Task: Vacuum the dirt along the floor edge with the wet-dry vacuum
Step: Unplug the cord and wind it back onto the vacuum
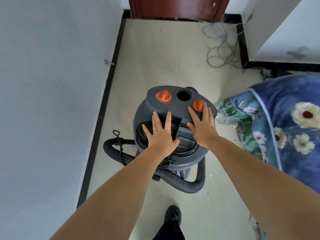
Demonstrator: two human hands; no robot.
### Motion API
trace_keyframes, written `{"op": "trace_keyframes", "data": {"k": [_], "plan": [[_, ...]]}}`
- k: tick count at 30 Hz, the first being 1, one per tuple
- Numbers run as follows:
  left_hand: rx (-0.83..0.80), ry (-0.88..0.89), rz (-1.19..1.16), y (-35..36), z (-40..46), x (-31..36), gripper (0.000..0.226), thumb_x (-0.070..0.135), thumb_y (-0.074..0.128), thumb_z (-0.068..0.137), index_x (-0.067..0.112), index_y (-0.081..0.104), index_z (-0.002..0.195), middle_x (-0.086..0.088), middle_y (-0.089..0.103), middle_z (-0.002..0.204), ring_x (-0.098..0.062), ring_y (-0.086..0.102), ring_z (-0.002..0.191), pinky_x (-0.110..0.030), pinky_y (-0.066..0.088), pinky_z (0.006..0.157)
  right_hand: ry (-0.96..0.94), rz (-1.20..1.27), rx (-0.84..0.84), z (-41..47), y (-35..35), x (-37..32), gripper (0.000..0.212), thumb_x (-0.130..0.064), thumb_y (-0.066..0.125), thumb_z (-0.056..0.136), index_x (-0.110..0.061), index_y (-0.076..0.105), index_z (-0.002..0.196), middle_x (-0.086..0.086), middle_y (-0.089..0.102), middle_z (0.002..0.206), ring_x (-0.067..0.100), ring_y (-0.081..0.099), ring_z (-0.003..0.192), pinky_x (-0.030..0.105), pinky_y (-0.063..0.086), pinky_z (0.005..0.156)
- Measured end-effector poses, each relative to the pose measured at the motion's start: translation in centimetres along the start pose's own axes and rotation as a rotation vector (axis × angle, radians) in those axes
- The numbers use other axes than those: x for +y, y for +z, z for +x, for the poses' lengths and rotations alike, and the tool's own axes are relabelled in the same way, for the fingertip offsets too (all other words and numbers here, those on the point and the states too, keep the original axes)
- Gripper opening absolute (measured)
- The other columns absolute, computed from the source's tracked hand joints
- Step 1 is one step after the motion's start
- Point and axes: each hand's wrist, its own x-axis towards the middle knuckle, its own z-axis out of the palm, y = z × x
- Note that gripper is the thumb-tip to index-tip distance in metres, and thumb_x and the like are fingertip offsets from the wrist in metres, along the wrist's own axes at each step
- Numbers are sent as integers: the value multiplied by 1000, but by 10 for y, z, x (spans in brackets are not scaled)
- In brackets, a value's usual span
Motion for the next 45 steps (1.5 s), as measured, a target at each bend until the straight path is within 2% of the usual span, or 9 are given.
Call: {"op": "trace_keyframes", "data": {"k": [15, 31, 39, 45], "plan": [[-60, 118, -55, -71, 175, 76, 99, 39, 56, 89, 30, -22, 148, -20, -36, 150, -29, -24, 144, -58, -14, 111, 102, 5, -6, 158, -103, 37, 57, -40, 30, 103, -45, -1, 151, 1, -32, 156, 27, -21, 146, 50, 5, 119], [-183, 281, 91, -149, 370, 181, 99, 43, 55, 89, 28, -24, 148, -20, -35, 150, -28, -24, 145, -59, -12, 112, 327, 72, 29, 318, -211, 96, 58, -44, 27, 103, -47, -7, 150, 3, -34, 155, 25, -23, 145, 49, 10, 119], [-237, 467, 217, -176, 462, 230, 101, 44, 56, 88, 27, -24, 148, -21, -33, 151, -28, -21, 145, -59, -9, 113, 491, 152, 113, 373, -250, 121, 58, -44, 27, 103, -46, -8, 150, 3, -33, 155, 26, -21, 146, 47, 10, 119], [-332, 672, 409, -202, 533, 263, 102, 46, 53, 89, 27, -29, 146, -22, -33, 151, -28, -22, 145, -58, -7, 113, 732, 262, 185, 408, -267, 123, 57, -45, 26, 103, -46, -8, 150, 3, -31, 156, 24, -20, 146, 47, 10, 119]]}}
